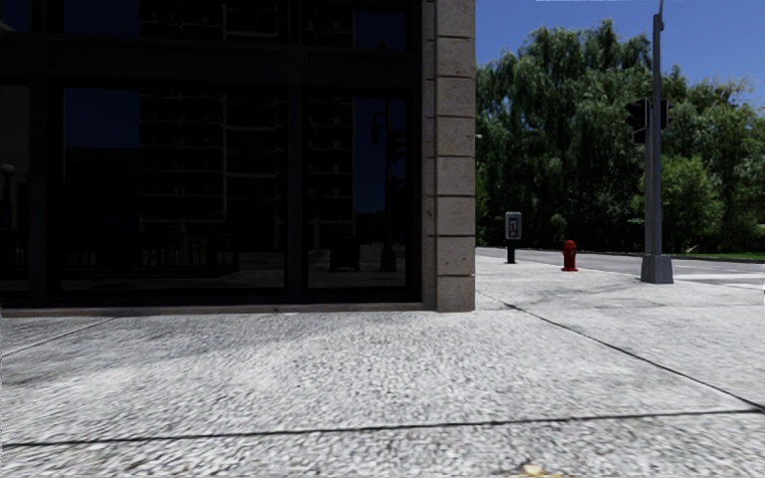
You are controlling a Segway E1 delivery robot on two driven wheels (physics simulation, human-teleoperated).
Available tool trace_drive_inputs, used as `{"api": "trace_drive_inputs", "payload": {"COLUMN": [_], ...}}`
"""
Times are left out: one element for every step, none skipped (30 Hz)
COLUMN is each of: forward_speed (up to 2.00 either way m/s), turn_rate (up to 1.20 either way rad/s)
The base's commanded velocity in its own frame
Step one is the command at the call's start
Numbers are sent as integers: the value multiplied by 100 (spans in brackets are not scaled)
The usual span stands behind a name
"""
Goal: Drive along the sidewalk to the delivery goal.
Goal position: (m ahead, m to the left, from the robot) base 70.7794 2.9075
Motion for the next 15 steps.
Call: {"api": "trace_drive_inputs", "payload": {"forward_speed": [172,172,172,172,172,172,172,172,172,172,172,172,172,172,172], "turn_rate": [-29,-29,-29,-29,-29,-29,-29,-29,-29,-29,-29,-29,-29,-29,-29]}}
